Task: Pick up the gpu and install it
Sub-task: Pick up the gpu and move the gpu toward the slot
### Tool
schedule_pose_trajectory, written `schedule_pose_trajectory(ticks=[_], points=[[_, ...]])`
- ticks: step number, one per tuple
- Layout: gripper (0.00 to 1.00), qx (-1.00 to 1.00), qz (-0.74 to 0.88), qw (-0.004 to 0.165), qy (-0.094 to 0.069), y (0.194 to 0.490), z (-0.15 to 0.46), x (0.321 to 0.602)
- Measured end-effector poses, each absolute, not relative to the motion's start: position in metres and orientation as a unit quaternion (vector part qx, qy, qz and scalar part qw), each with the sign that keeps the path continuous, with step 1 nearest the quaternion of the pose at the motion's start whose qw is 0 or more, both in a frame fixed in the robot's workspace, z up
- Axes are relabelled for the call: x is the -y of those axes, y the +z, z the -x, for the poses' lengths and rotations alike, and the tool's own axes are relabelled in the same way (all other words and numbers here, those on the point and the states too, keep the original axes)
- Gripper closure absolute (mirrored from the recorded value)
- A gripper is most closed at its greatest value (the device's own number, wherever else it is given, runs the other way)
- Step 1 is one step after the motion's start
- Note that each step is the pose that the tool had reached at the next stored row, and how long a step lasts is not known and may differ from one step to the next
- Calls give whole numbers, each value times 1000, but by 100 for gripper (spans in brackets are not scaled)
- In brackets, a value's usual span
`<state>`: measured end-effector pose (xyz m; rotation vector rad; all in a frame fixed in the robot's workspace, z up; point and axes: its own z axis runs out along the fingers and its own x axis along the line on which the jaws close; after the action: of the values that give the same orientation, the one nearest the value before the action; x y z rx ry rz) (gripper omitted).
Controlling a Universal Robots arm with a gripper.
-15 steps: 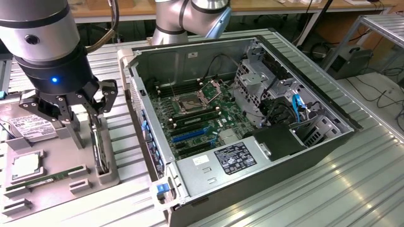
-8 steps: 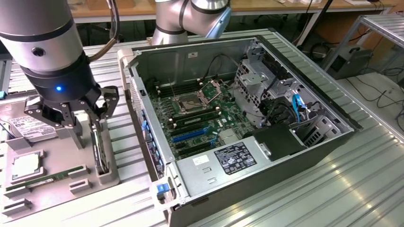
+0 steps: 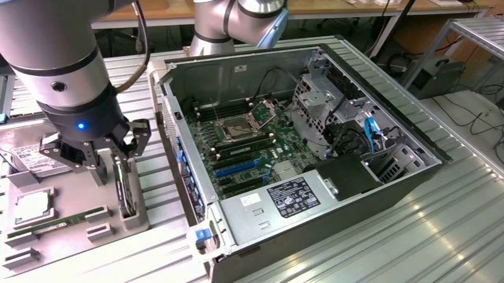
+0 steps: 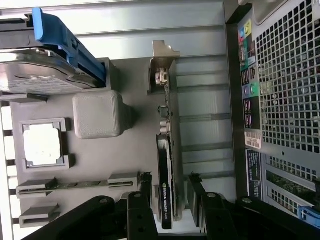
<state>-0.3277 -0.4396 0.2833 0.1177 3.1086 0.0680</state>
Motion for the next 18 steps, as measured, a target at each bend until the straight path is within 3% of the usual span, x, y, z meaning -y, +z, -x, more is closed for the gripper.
schedule_pose_trajectory(ticks=[18], points=[[58,-999,-45,16,22,252,330,430]])
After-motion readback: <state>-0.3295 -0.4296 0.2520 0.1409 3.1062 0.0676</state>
